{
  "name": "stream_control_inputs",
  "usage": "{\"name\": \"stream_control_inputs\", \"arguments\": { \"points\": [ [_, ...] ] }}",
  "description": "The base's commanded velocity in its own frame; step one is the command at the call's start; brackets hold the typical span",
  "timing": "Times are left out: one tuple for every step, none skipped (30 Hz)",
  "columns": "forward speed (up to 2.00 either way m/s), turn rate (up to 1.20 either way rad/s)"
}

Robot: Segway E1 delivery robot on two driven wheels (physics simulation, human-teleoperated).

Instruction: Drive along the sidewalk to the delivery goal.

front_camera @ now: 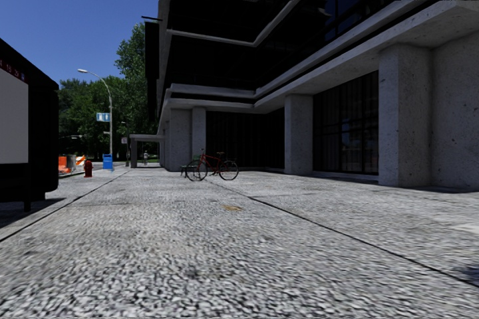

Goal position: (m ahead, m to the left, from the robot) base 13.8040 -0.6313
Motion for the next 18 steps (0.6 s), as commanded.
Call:
{"name": "stream_control_inputs", "arguments": {
  "points": [
    [1.71, 0.00],
    [1.71, 0.00],
    [1.71, 0.00],
    [1.71, 0.00],
    [1.71, 0.00],
    [1.71, 0.00],
    [1.71, 0.00],
    [1.71, 0.00],
    [1.71, 0.00],
    [1.71, 0.00],
    [1.71, 0.00],
    [1.71, 0.00],
    [1.71, 0.00],
    [1.71, 0.00],
    [1.71, -0.05],
    [1.71, 0.00],
    [1.71, 0.00],
    [1.71, 0.00]
  ]
}}
